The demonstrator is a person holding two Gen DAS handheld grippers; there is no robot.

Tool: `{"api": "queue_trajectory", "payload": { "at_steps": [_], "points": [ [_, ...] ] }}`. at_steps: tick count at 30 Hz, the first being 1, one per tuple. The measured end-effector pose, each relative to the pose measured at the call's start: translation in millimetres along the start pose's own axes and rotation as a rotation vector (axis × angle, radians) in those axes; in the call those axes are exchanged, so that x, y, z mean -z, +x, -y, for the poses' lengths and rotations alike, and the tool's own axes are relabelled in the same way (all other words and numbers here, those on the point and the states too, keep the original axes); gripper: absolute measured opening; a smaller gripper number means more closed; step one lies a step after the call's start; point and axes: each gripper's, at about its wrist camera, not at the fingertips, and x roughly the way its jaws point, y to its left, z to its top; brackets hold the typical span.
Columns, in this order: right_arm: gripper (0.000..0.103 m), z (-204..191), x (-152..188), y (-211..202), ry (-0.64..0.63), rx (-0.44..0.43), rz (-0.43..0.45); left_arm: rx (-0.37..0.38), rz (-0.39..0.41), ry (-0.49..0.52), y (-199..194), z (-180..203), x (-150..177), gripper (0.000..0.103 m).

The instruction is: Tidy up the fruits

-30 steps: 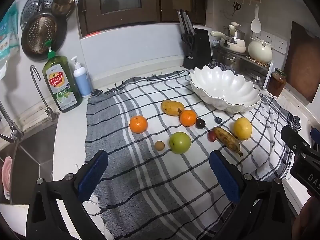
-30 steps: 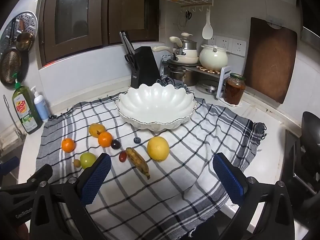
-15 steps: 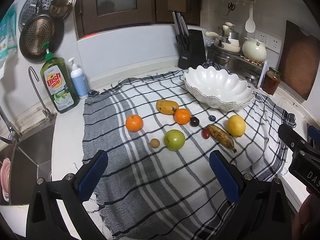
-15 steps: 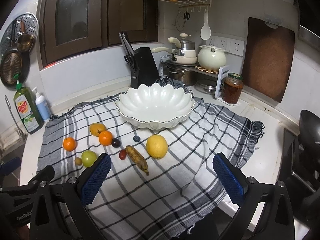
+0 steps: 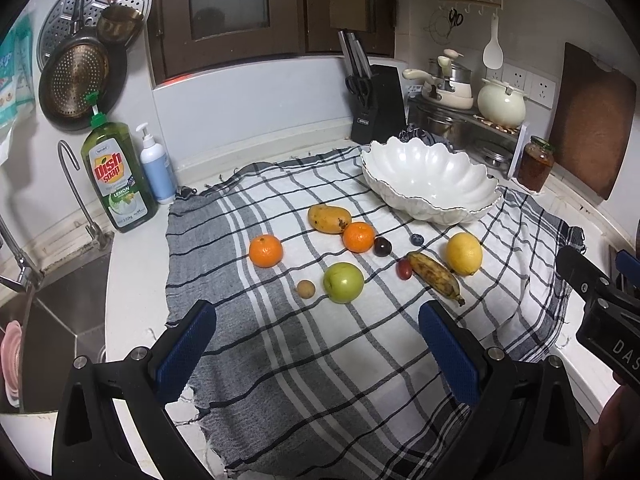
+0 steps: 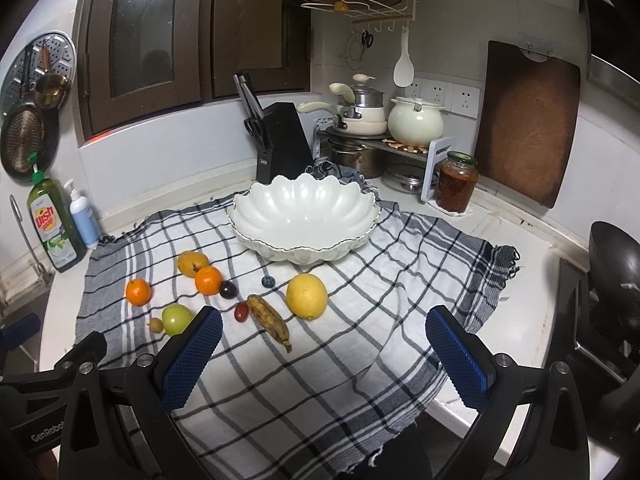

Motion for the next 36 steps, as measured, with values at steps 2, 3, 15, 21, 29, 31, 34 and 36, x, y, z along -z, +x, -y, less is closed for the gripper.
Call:
{"api": "queue_trajectory", "payload": {
  "at_steps": [2, 3, 15, 21, 29, 31, 34, 36],
  "points": [
    [0.103, 0, 0, 1, 0.001, -0.003, -0.001, -0.001, 0.003, 0.0, -1, 0, 0, 0.103],
    [0.103, 0, -1, 0, 0.001, -0.003, -0.002, -0.001, 0.004, 0.001, -1, 1, 1, 0.103],
    [0.103, 0, 0, 0, -0.001, -0.003, -0.001, 0.002, 0.003, -0.002, -2, 3, 0, 0.103],
    [0.103, 0, -1, 2, 0.003, -0.006, 0.0, 0.004, -0.015, -0.012, 3, 1, -7, 0.103],
    [0.103, -4, -10, 12, -0.004, 0.004, -0.013, 0.006, -0.034, -0.01, 13, -1, -13, 0.103],
    [0.103, -4, -8, 11, -0.005, -0.002, -0.012, 0.009, -0.04, -0.013, 15, -1, -15, 0.103],
    [0.103, -5, -10, 17, -0.004, -0.007, -0.026, -0.001, -0.037, -0.019, 18, -2, -17, 0.103],
    [0.103, -5, -11, 20, -0.008, -0.008, -0.032, 0.003, -0.047, -0.026, 21, -2, -18, 0.103]
  ]
}}
